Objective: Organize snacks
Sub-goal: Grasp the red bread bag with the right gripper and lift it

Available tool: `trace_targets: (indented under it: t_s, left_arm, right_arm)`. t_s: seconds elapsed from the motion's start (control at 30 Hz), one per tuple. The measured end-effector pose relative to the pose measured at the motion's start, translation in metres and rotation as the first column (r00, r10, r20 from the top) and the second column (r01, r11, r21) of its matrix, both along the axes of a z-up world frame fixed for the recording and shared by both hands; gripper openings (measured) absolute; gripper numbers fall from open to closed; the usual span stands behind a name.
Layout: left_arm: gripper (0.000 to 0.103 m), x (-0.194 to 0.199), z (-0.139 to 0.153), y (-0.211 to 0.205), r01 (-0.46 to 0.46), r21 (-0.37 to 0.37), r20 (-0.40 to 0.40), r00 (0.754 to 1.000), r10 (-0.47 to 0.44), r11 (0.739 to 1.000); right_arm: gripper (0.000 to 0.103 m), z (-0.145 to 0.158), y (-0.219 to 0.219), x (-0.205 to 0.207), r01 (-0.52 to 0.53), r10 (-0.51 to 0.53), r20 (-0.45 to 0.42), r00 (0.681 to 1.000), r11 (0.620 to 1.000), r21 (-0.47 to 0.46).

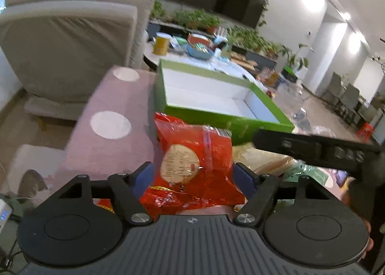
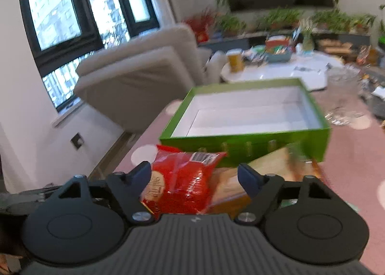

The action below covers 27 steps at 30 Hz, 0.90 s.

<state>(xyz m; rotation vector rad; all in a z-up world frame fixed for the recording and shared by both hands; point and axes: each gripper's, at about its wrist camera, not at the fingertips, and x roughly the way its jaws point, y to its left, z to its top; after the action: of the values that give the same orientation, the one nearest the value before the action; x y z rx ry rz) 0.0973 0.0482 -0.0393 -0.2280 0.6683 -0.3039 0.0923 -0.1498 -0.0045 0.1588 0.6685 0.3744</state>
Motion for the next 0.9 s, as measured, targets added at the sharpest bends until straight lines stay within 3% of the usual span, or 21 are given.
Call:
trace_targets:
  t_s: [0.33,0.5,0.7,0.83,0.9]
  left_arm:
    - [0.065,0.037,-0.022,-0.003,0.039,0.027,-0.089,0.995,-0.036,0.999]
    - [0.074,0.051,-0.029,0.002,0.037,0.009,-0.127,0.991,-0.036,0.999]
    - [0.077,0.064,-0.039,-0.001,0.083,-0.039,-0.175,0.981,-0.088,0.996]
    - [0.067,0.066,-0.041,-0.004,0.098,-0.065,-0.169,0.98,-0.108,0.993]
    - [0.063,0.062,-0.037,-0.007,0.094,-0.05,-0.154,0.983,-0.101,0.994]
  right_arm:
    - [0.081,-0.022,0.01,0.044,-0.033,0.035,-0.17,0.985,0.999,0.017]
    - [0.081,-0.028,0.017,0.054,-0.069,0.066,-0.18,0.981,0.998,-0.012]
    - [0.081,-0.033,0.021,0.063,-0.11,0.101,-0.194,0.976,0.993,-0.036]
    - [0.08,-0.037,0.022,0.067,-0.124,0.121,-0.206,0.971,0.992,-0.003]
    - [0.074,-0.034,0.021,0.064,-0.117,0.115,-0.192,0.975,0.993,0.001]
